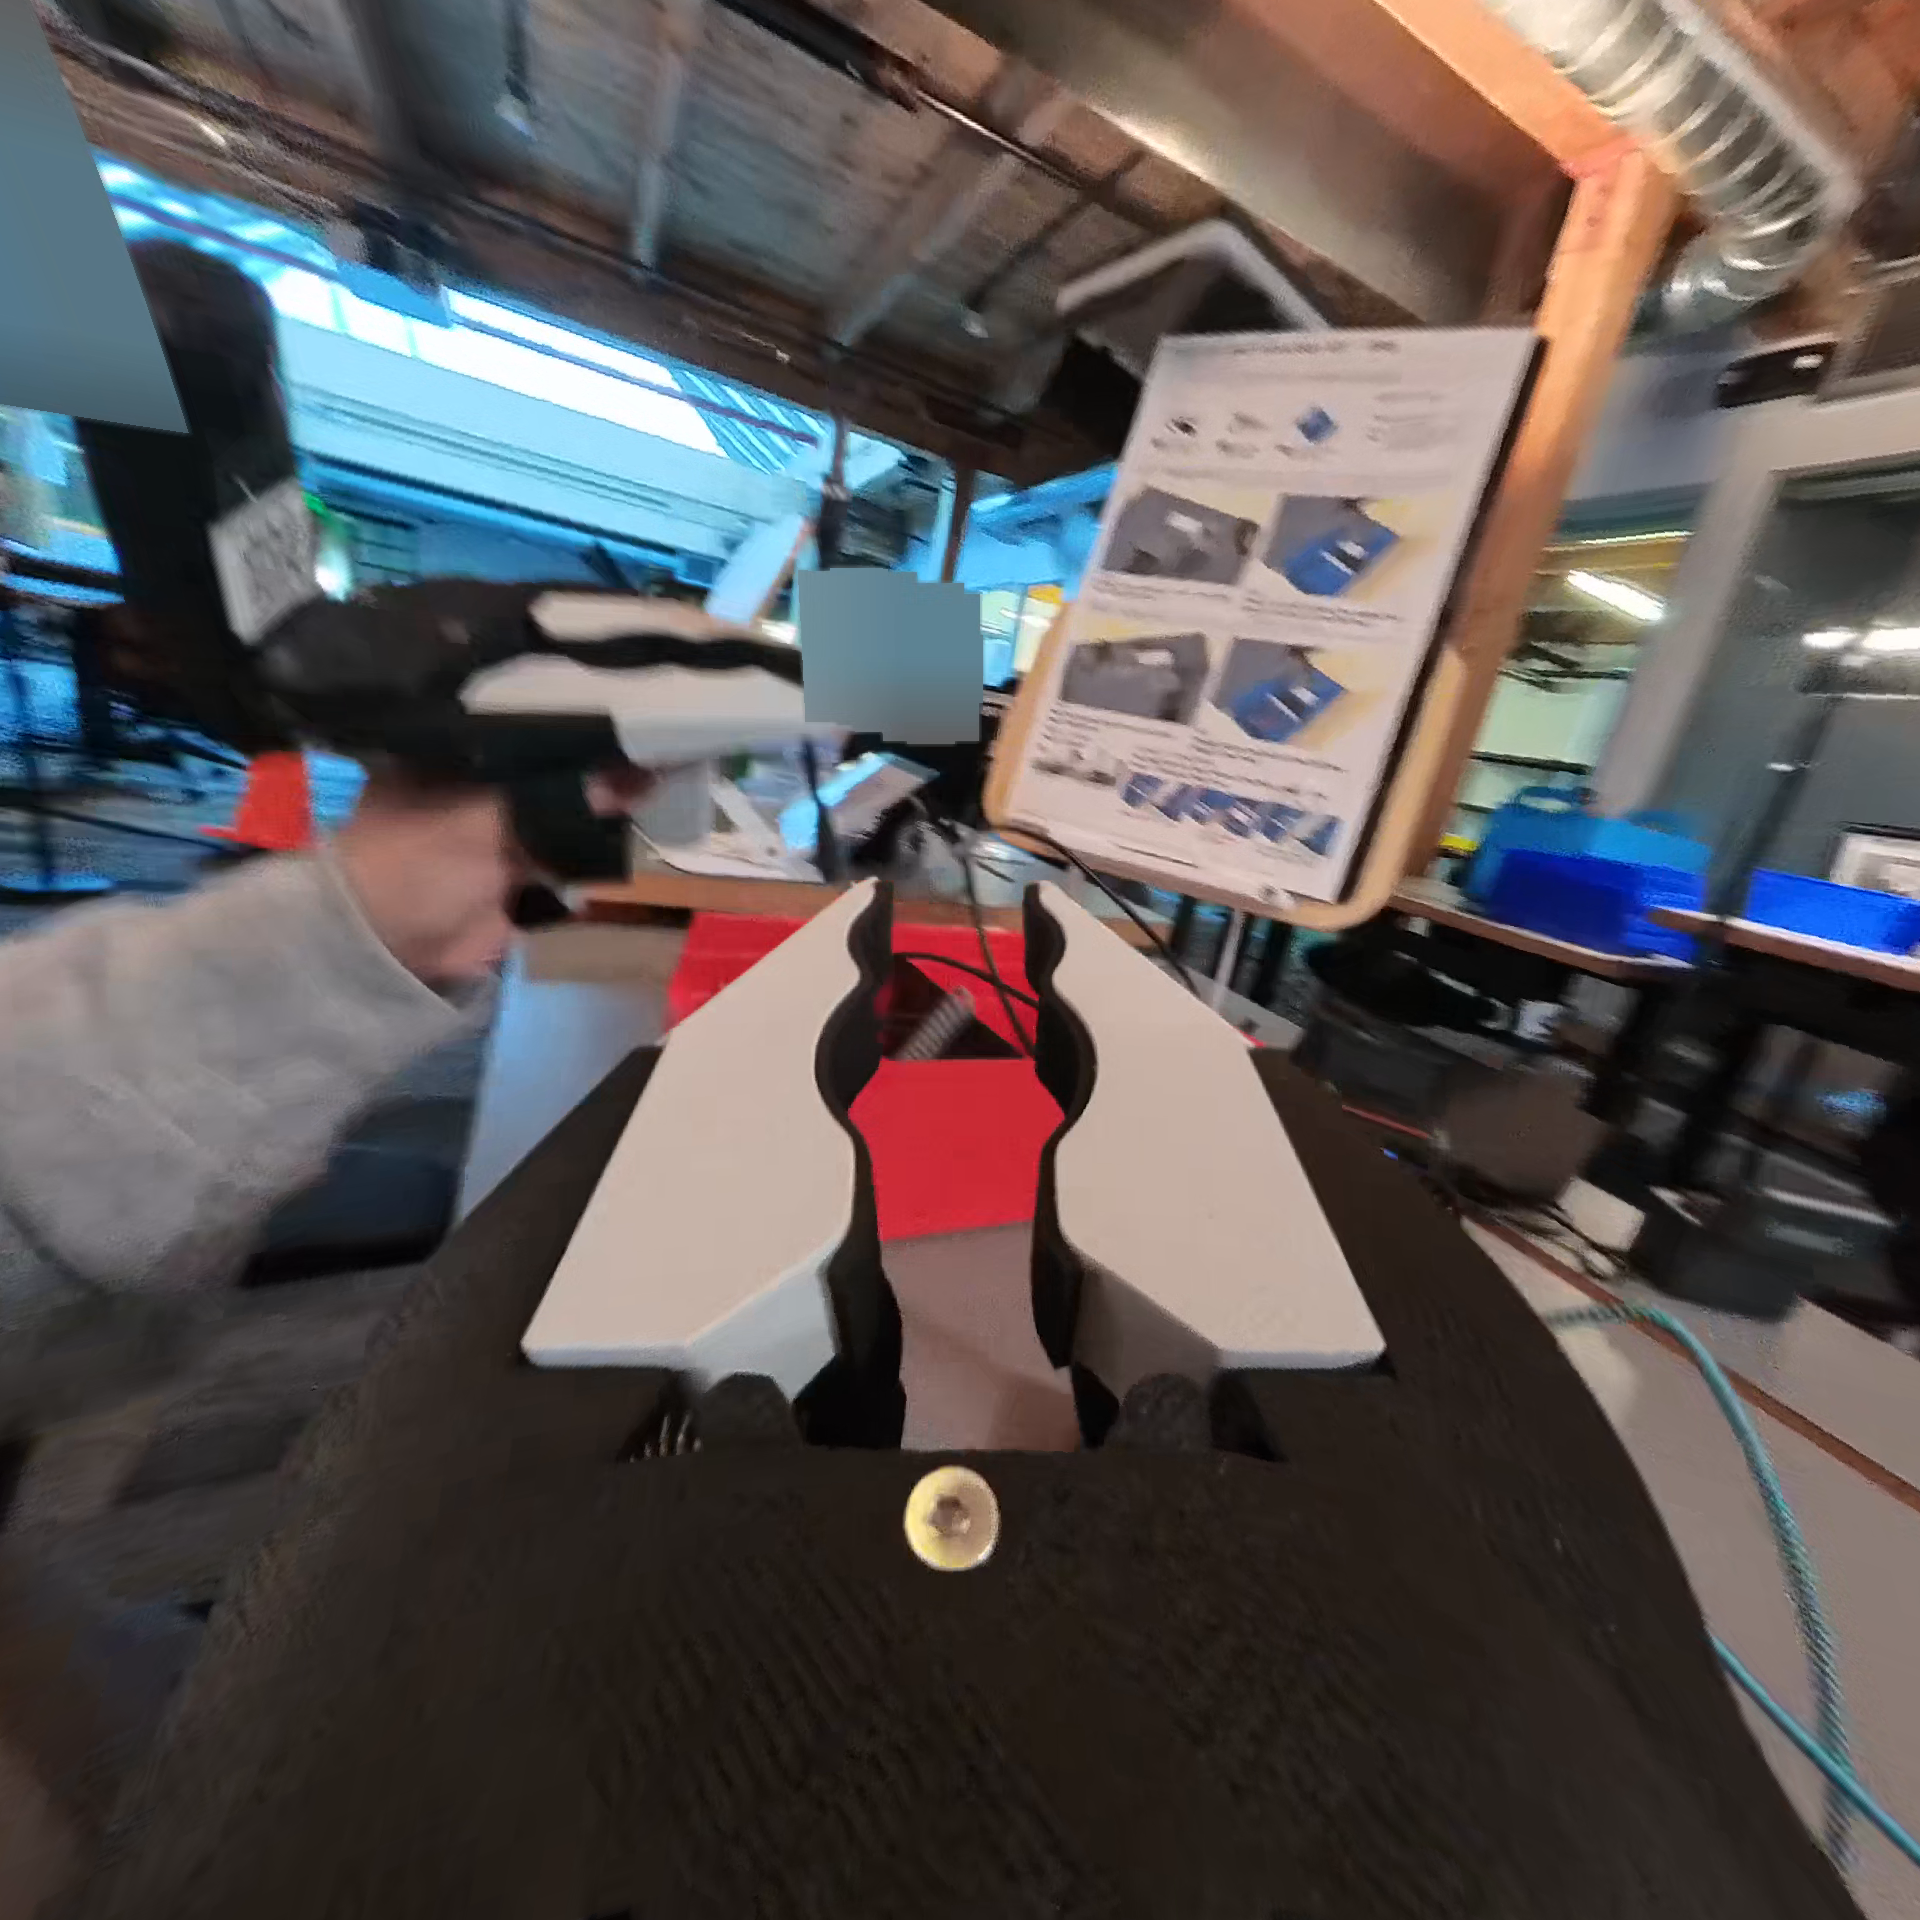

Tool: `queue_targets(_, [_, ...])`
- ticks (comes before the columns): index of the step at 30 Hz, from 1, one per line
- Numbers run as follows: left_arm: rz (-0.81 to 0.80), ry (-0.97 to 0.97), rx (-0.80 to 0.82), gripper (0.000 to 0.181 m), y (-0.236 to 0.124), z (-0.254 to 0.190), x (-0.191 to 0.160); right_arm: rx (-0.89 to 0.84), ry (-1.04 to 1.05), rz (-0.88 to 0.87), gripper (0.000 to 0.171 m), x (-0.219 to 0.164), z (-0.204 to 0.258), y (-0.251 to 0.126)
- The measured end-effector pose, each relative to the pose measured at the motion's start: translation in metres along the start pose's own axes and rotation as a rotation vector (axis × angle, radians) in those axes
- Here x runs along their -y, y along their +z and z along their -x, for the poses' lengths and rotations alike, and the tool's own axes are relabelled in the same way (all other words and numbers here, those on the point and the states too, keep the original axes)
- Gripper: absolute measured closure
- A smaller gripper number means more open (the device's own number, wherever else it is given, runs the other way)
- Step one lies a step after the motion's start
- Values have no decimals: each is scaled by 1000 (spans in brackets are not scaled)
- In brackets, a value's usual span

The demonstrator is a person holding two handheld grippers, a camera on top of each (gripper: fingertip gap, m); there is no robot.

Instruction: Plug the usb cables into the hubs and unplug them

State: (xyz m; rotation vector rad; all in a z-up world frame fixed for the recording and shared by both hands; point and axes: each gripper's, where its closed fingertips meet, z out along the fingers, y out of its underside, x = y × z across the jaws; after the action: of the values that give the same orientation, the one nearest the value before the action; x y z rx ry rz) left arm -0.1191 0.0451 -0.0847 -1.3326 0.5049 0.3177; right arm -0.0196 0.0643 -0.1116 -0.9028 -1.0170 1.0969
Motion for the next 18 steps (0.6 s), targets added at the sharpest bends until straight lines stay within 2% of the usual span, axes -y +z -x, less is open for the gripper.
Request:
queue_targets(4, [-120, 51, -87, 173, 11, -53, 18, 54, 10, -30, 139, 30, 23, 2])
queue_targets(8, [-163, 107, -159, 173, 17, -92, 24, 23, 9, -46, 141, 44, 26, 1])
queue_targets(12, [-166, 136, -205, 172, 22, -110, 28, 13, -41, -35, 166, 45, 25, -2])
queue_targets(16, [-122, 85, -271, 170, 27, -117, 22, -61, -190, 18, 166, 39, 12, -6])
queue_targets(18, [-112, 27, -300, 155, 26, -117, 22, -133, -330, 47, 166, 37, 2, -10])
